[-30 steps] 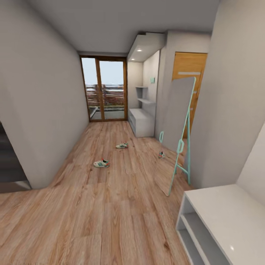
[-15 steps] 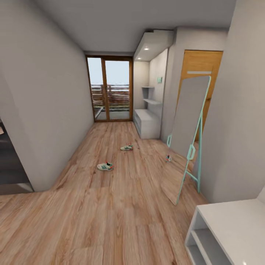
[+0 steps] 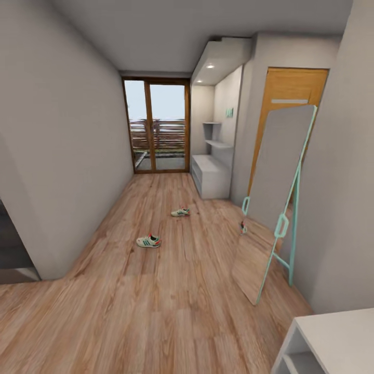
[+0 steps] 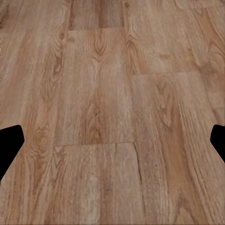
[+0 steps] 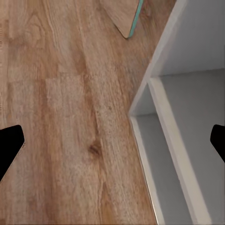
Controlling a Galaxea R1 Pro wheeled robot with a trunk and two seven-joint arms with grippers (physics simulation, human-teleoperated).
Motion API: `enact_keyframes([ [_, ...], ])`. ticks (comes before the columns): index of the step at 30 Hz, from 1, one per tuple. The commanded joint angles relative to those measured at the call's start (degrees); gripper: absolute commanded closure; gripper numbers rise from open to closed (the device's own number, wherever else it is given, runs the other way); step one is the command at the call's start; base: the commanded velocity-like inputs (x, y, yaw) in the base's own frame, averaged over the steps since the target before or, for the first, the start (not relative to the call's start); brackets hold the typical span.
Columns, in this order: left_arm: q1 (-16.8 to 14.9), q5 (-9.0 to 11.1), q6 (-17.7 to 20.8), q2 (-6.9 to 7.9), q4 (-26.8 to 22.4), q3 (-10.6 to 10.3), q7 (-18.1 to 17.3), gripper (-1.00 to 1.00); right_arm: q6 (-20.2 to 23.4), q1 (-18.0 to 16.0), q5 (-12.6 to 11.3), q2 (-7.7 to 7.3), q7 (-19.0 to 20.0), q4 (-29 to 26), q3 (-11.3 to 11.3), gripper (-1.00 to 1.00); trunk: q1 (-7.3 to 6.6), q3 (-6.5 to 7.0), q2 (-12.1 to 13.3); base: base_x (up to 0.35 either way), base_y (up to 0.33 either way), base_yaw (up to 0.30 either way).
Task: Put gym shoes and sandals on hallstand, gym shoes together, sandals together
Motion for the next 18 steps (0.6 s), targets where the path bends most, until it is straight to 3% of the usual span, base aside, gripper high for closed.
enact_keyframes([
  [1, -0.04, 0.04, -0.19, -0.01, 0.05, 0.05, -0.01, -1.00, -0.21, -0.02, -0.57, -0.02, -0.02, 0.02, 0.15, -1.00, 0.03, -0.06, -0.03, 0.340, 0.000, 0.136],
  [9, -0.04, 0.03, -0.23, -0.04, 0.05, 0.03, -0.10, -1.00, -0.20, -0.02, -0.57, -0.02, -0.02, 0.02, 0.15, -1.00, 0.03, -0.06, -0.03, 0.338, -0.057, 0.157],
  [18, -0.04, 0.11, -0.18, 0.02, 0.05, 0.10, -0.31, -1.00, -0.19, -0.02, -0.57, -0.02, -0.02, 0.02, 0.15, -1.00, 0.03, -0.06, -0.03, 0.336, -0.049, 0.038],
])
